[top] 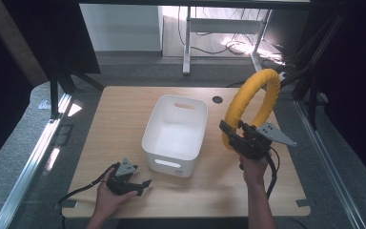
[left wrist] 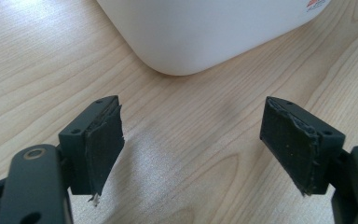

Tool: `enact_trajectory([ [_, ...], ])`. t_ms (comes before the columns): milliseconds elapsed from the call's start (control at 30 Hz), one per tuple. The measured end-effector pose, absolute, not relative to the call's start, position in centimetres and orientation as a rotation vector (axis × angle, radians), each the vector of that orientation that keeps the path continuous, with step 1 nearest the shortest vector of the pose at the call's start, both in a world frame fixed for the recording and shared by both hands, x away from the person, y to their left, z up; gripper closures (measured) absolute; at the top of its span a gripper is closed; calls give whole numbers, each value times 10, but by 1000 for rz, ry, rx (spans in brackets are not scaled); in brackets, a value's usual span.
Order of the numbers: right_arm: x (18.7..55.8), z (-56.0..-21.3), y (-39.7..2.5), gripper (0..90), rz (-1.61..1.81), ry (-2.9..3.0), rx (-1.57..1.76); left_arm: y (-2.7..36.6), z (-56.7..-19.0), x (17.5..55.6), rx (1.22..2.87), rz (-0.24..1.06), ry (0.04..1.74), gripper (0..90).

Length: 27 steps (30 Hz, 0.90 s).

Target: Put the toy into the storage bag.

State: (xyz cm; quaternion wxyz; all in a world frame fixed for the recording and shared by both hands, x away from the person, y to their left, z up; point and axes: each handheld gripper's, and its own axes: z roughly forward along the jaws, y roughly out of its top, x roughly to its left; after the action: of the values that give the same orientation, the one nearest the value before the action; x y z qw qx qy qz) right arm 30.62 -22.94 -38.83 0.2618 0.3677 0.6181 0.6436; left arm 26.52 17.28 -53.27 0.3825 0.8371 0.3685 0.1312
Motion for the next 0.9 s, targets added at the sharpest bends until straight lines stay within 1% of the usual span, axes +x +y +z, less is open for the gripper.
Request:
enact_trajectory([
  [333, 303, -382, -218, 506, 1763, 1644, 961, 172, -533, 266, 2139, 333, 940, 212],
  [533, 298, -367, -206, 505, 1763, 1624, 897, 172, -534, 266, 2142, 330, 938, 212],
  [900, 297, -352, -187, 504, 1783, 1618, 842, 172, -534, 266, 2144, 325, 937, 212],
])
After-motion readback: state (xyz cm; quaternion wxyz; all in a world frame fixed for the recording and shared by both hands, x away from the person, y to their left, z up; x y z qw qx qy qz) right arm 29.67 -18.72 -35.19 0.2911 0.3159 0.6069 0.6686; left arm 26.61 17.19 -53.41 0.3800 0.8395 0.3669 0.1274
